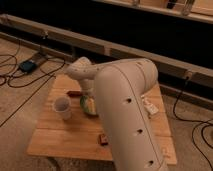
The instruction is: Place the eraser on the white sponge
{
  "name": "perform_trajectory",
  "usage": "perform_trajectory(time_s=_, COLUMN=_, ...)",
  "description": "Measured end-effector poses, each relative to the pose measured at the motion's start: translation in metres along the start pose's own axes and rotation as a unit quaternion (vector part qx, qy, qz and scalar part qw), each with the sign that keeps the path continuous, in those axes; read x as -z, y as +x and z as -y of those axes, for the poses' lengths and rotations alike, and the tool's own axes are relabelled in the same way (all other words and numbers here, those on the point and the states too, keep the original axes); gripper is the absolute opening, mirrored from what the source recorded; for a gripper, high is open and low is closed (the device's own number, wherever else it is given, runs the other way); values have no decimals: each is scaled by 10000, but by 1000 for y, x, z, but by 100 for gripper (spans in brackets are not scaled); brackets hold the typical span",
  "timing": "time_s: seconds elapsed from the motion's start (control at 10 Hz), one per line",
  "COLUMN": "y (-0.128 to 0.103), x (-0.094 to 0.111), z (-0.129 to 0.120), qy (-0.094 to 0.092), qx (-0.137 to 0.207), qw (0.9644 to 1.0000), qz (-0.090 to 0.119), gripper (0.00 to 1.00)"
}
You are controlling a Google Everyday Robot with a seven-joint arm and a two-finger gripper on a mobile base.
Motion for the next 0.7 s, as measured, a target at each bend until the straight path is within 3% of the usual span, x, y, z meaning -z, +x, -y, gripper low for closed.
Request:
perform_trajectory(time_s=0.3, y=32, x=10, z=-28, qy=543, qx=451, qw=9975, qz=-30, gripper=80)
perform_trajectory(time_s=0.5, y=55, x=3, z=-74, qy=582, qx=398, qw=9975, qz=68, gripper=80)
perform_trajectory(time_s=0.7, y=77, x=-12, z=-115, qy=408, qx=216, qw=9988, qz=181, gripper=80)
